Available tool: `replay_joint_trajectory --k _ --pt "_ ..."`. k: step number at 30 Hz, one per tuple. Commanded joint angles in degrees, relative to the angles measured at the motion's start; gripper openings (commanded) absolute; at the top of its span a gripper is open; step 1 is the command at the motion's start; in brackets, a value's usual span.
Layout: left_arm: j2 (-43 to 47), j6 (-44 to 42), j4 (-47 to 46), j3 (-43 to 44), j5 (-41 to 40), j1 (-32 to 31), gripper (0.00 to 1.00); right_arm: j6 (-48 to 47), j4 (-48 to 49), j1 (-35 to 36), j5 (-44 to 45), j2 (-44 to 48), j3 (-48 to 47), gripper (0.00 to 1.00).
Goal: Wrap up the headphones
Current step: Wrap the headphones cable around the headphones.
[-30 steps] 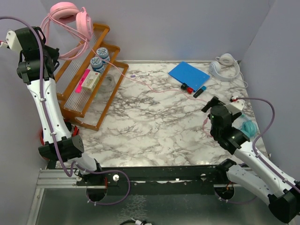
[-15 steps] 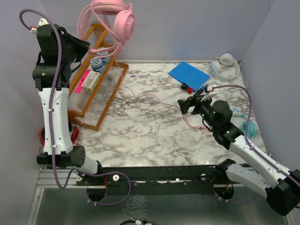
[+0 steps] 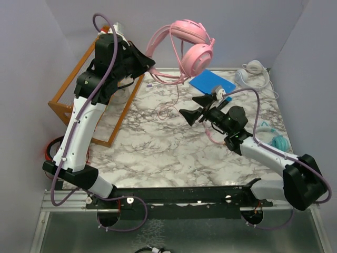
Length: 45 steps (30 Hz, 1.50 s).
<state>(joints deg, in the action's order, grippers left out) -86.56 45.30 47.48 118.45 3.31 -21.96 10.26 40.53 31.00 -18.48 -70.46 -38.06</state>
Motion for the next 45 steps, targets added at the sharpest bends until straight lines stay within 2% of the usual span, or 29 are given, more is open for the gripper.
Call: replay_joint_trajectory --k 1,5,10,21,24,27,30,35,39,45 --pt "2.78 1.69 -5.60 -1.24 -0.40 -3.82 0.00 0.33 16.09 -1.09 -5.11 -5.90 -1.98 1.00" --pt "4.02 2.06 -5.58 -2.68 1.01 -5.88 0.00 2.43 19.88 -3.11 -8.18 -11.40 -5.48 1.00" --pt "6.21 1.48 -5.56 -5.01 0.86 -6.16 0.00 2.48 18.92 -3.88 -8.06 -16.66 -10.49 0.99" --pt "6.37 0.33 -5.33 -5.51 3.74 -6.06 0.00 6.29 21.85 -4.01 -17.04 -27.54 -17.45 0.90" --pt "6.10 0.22 -5.36 -4.88 4.13 -6.15 0.00 6.96 22.34 -4.02 -19.40 -29.44 -18.89 0.74" --pt "5.99 -0.30 -5.33 -4.59 3.37 -6.15 0.00 7.67 22.96 -4.02 -21.45 -29.00 -18.10 0.52" --pt "5.48 -2.53 -5.38 -5.01 1.14 -6.10 0.00 9.41 24.84 -3.92 -21.19 -25.55 -14.02 0.41" --pt "3.15 -4.32 -5.45 -5.42 -1.85 -6.13 0.00 14.08 29.01 -3.33 -23.23 -18.48 -5.10 0.12" --pt "0.90 -5.65 -5.91 -5.05 -3.70 -6.09 0.00 15.95 26.63 -0.65 -25.56 -11.64 -1.08 0.02" --pt "-0.69 -7.55 -7.63 -7.98 -11.54 -6.12 0.00 17.25 20.63 3.78 -25.48 -1.72 2.84 0.03"
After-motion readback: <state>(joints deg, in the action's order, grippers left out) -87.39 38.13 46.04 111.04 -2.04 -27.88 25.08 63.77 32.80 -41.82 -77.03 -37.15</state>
